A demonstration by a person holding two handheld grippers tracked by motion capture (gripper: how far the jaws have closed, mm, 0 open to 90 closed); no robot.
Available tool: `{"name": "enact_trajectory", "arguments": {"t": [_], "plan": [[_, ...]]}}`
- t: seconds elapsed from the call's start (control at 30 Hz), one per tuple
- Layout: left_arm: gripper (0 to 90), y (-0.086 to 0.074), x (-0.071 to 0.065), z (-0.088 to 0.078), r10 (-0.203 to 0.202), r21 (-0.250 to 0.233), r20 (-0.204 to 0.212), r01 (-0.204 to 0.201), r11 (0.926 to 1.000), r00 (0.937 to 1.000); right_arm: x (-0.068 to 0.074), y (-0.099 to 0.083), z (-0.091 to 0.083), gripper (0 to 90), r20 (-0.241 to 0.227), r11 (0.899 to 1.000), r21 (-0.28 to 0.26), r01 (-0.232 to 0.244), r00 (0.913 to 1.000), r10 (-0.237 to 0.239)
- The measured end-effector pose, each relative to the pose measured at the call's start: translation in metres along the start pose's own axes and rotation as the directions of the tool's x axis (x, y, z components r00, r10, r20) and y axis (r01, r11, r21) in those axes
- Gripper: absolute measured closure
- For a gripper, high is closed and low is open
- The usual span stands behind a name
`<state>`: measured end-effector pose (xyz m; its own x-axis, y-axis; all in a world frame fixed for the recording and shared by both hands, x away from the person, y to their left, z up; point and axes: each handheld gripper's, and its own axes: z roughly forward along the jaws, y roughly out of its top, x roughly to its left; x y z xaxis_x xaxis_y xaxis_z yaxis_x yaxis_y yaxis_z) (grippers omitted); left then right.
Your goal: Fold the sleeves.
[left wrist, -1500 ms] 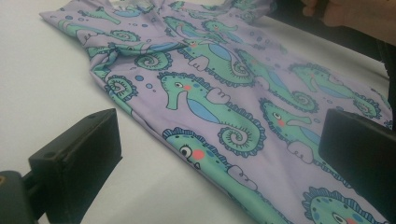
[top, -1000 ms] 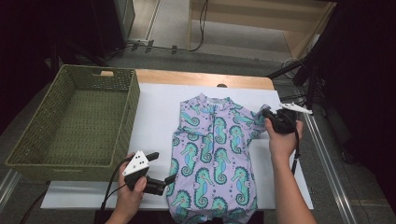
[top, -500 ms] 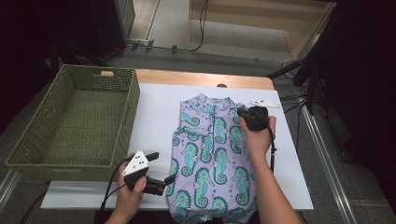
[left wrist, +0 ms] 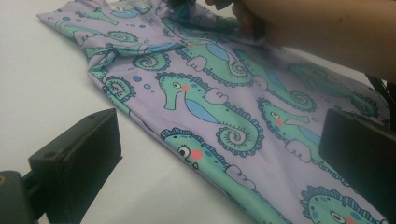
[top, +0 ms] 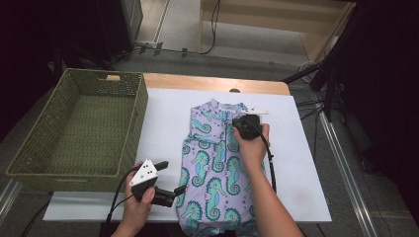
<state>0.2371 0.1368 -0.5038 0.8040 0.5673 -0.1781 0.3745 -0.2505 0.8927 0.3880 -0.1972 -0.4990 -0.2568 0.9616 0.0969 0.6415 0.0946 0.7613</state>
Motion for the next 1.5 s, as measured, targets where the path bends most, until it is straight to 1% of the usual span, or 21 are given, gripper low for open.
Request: {"name": "enact_trajectory", "arguments": {"t": [0.07, 0.13, 0.17, 0.23, 0.3, 0.33, 0.4, 0.47, 0.57, 0.63, 0.73, 0.83, 0.9, 0.97, 1.03, 1.1, 1.17, 1.2, 1.23, 1.33, 1.5], "plan": [[0.0, 0.0, 0.0, 0.0, 0.0, 0.0, 0.0, 0.0, 1.0, 1.0, 0.002, -0.002, 0.005, 84.2, 0.003, 1.0, 0.008, -0.015, 0.9999, 0.015], [0.0, 0.0, 0.0, 0.0, -0.001, 0.0, 0.0, 0.001, 1.0, 1.0, 0.005, -0.004, 0.009, 83.3, -0.001, 1.0, 0.019, -0.014, 0.9999, 0.014], [0.0, 0.0, 0.0, 0.0, -0.001, -0.003, 0.0, 0.001, 1.0, 1.0, 0.006, -0.005, 0.01, 80.0, -0.013, 1.0, 0.02, -0.013, 0.9998, 0.013], [0.0, 0.0, 0.0, 0.0, -0.002, -0.003, 0.002, 0.002, 1.0, 1.0, 0.007, -0.005, 0.01, 69.1, -0.045, 1.0, 0.015, -0.015, 0.9989, 0.015], [0.0, 0.0, 0.0, 0.0, -0.002, -0.004, 0.002, 0.003, 1.0, 1.0, 0.006, -0.002, 0.004, 62.7, -0.081, 1.0, -0.006, -0.014, 0.9966, 0.014], [0.0, 0.0, 0.0, 0.0, -0.001, -0.002, 0.001, 0.001, 1.0, 1.0, 0.005, 0.0, -0.001, 61.3, -0.088, 1.0, -0.025, -0.015, 0.9961, 0.013], [0.0, 0.0, 0.0, 0.0, 0.0, -0.001, -0.001, 0.0, 1.0, 1.0, 0.0, 0.005, -0.011, 60.9, -0.096, 0.997, -0.063, -0.037, 0.9949, 0.03], [0.0, 0.0, 0.0, 0.0, 0.001, -0.001, -0.001, -0.001, 1.0, 1.0, -0.006, 0.009, -0.02, 60.9, -0.085, 0.996, -0.082, -0.038, 0.9959, 0.031], [0.0, 0.0, 0.0, 0.0, 0.0, -0.002, -0.002, 0.0, 1.0, 1.0, -0.018, 0.01, -0.025, 61.8, -0.049, 0.997, -0.068, -0.036, 0.9983, 0.033], [0.0, 0.0, 0.0, 0.0, 0.003, 0.0, -0.001, -0.003, 1.0, 1.0, -0.027, 0.007, -0.026, 62.1, -0.036, 0.998, -0.042, -0.045, 0.9984, 0.043], [0.0, 0.0, 0.0, 0.0, 0.003, 0.0, -0.001, -0.003, 1.0, 1.0, -0.036, 0.003, -0.025, 62.1, -0.019, 0.997, -0.03, -0.066, 0.9977, 0.065], [0.0, 0.0, 0.0, 0.001, 0.002, 0.0, -0.002, -0.002, 1.0, 1.0, -0.042, -0.001, -0.021, 62.1, -0.029, 0.995, -0.004, -0.096, 0.995, 0.096], [0.0, 0.0, 0.0, 0.001, 0.003, 0.0, -0.002, -0.003, 1.0, 1.0, -0.042, -0.003, -0.017, 60.4, -0.044, 0.996, 0.018, -0.085, 0.9954, 0.086], [0.0, 0.0, 0.0, 0.0, 0.002, 0.0, -0.002, -0.002, 1.0, 1.0, -0.04, -0.004, -0.013, 59.4, -0.074, 0.996, 0.035, -0.082, 0.9937, 0.084], [0.0, 0.0, 0.0, 0.0, 0.002, 0.001, -0.003, -0.002, 1.0, 1.0, -0.038, -0.006, -0.01, 61.0, -0.081, 0.996, 0.042, -0.081, 0.9932, 0.084], [0.0, 0.0, 0.0, 0.0, 0.001, 0.001, -0.002, -0.001, 1.0, 1.0, -0.034, -0.007, -0.009, 69.1, -0.091, 0.996, 0.056, -0.065, 0.9934, 0.07], [0.0, 0.0, 0.0, 0.0, -0.002, -0.003, -0.002, 0.002, 1.0, 1.0, -0.03, -0.01, -0.01, 80.0, -0.091, 0.998, 0.053, -0.037, 0.9949, 0.042], [0.0, 0.0, 0.0, 0.0, -0.002, -0.001, -0.003, 0.002, 1.0, 1.0, -0.029, -0.011, -0.012, 83.5, -0.101, 0.998, 0.049, -0.027, 0.9944, 0.031], [0.0, 0.0, 0.0, 0.0, 0.0, 0.002, -0.002, 0.0, 1.0, 1.0, -0.027, -0.012, -0.013, 84.9, -0.105, 0.999, 0.046, -0.017, 0.9942, 0.022], [0.0, 0.0, 0.0, 0.0, 0.005, 0.003, -0.002, -0.005, 1.0, 1.0, -0.022, -0.017, -0.019, 85.3, -0.118, 1.0, 0.029, 0.013, 0.993, -0.009], [0.0, 0.0, 0.0, 0.0, 0.006, 0.004, -0.003, -0.006, 1.0, 1.0, -0.01, -0.029, -0.025, 83.7, -0.146, 0.995, 0.041, 0.086, 0.9862, -0.079]]}}
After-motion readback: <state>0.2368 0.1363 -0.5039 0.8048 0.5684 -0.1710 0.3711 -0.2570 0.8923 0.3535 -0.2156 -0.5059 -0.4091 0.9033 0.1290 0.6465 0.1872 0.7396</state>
